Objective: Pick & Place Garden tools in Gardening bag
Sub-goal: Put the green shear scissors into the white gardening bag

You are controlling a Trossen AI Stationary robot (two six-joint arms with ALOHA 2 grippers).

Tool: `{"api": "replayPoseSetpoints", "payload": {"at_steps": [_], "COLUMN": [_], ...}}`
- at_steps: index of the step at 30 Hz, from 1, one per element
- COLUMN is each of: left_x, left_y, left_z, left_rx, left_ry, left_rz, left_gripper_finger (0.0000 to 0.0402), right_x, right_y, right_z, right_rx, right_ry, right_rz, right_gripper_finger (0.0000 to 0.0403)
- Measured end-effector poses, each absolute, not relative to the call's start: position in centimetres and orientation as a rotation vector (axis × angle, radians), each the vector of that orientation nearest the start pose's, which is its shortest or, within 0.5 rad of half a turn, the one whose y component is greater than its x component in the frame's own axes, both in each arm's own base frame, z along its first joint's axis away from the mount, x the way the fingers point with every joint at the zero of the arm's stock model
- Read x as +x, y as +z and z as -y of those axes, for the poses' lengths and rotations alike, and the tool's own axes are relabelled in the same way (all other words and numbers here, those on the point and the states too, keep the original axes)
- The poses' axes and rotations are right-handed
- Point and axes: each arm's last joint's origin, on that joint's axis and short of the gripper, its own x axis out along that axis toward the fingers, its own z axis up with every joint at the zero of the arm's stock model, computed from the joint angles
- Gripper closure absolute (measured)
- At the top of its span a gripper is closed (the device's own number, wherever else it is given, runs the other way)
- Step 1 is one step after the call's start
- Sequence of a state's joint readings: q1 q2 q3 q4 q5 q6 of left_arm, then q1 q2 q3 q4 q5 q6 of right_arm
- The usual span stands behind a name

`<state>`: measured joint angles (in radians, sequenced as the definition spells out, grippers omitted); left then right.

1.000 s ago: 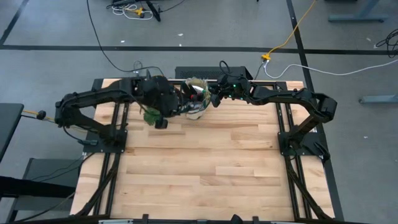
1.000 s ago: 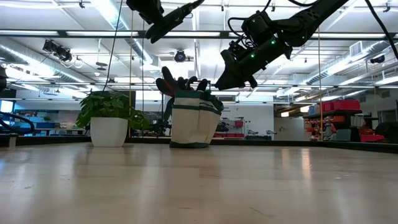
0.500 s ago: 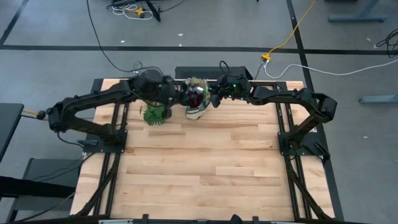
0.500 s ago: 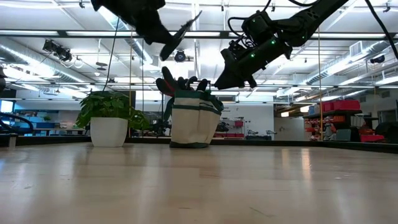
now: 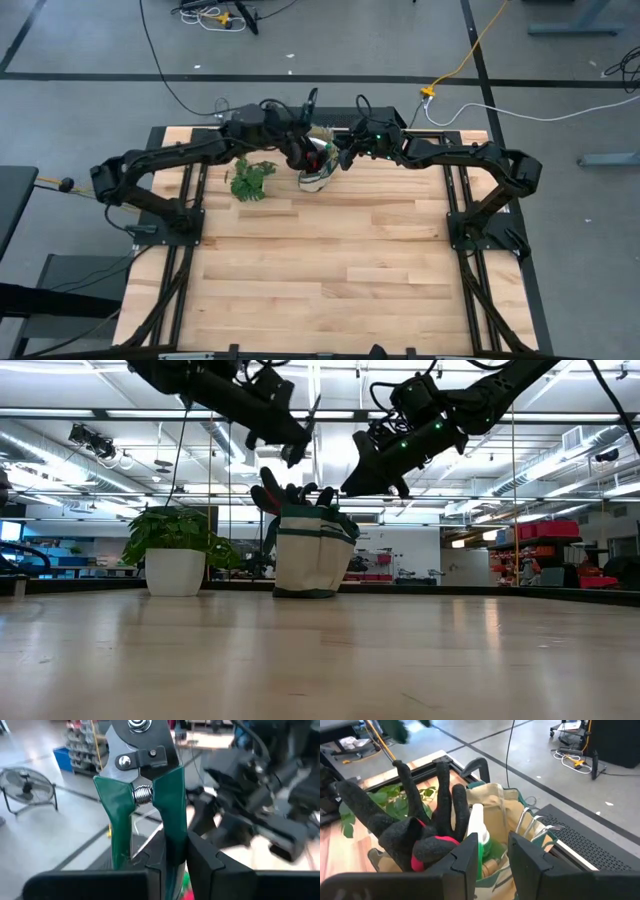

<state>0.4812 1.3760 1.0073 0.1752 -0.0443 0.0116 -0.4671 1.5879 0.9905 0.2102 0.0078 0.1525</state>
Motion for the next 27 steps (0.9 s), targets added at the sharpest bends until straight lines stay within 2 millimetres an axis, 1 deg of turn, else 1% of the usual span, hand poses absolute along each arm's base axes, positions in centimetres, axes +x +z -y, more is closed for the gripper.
{"api": "replayPoseSetpoints", "payload": {"at_steps": [6, 17, 19, 27], "left_x": [29.5, 30.5, 30.7, 31.1], "left_y": [29.8, 27.7, 27.3, 26.7], "left_z": [-15.8, -16.7, -16.7, -16.8], "left_rx": [-0.065, -0.094, -0.097, -0.095], "left_ry": [0.592, 0.668, 0.671, 0.675], "left_rz": [-0.125, -0.163, -0.181, -0.189], "left_gripper_finger": [0.0347, 0.0347, 0.0347, 0.0347], "right_x": [31.4, 31.8, 31.9, 32.0], "right_y": [24.6, 26.5, 26.8, 27.8], "right_z": [15.8, 16.0, 16.0, 16.0], "right_rx": [0.262, 0.266, 0.289, 0.334], "right_ry": [-0.501, -0.468, -0.453, -0.418], "right_rz": [-0.304, -0.091, -0.054, 0.061], "right_gripper_finger": [0.0295, 0.0295, 0.0295, 0.0295]}}
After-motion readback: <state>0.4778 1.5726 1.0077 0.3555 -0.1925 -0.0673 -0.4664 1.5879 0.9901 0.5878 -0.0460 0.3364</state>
